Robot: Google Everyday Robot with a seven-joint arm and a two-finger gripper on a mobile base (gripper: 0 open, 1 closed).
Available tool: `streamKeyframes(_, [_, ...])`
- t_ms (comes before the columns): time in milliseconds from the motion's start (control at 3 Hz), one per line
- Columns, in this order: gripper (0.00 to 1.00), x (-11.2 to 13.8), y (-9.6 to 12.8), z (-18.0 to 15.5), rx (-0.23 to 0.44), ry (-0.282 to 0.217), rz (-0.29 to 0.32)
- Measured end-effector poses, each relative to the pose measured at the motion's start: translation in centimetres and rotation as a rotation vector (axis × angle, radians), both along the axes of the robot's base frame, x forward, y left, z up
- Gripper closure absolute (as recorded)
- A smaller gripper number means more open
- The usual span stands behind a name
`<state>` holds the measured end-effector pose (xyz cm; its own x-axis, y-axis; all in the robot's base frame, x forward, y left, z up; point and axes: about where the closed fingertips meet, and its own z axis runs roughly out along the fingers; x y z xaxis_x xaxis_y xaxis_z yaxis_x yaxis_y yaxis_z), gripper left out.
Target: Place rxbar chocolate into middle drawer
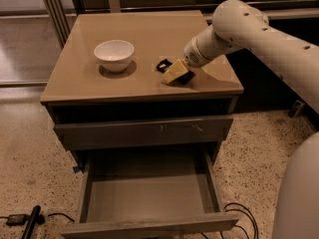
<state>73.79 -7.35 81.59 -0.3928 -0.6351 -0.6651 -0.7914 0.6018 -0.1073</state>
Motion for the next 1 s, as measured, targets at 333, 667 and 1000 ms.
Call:
streamKeyframes(333, [0.41, 0.0, 0.0, 0.0, 0.0, 0.0, 0.0])
streamKeyframes(667, [0.64, 0.0, 0.01, -0.01, 0.0, 0.0, 0.0])
streamKeyframes(1000, [0.87, 0.0, 0.01, -0.01, 0.0, 0.0, 0.0])
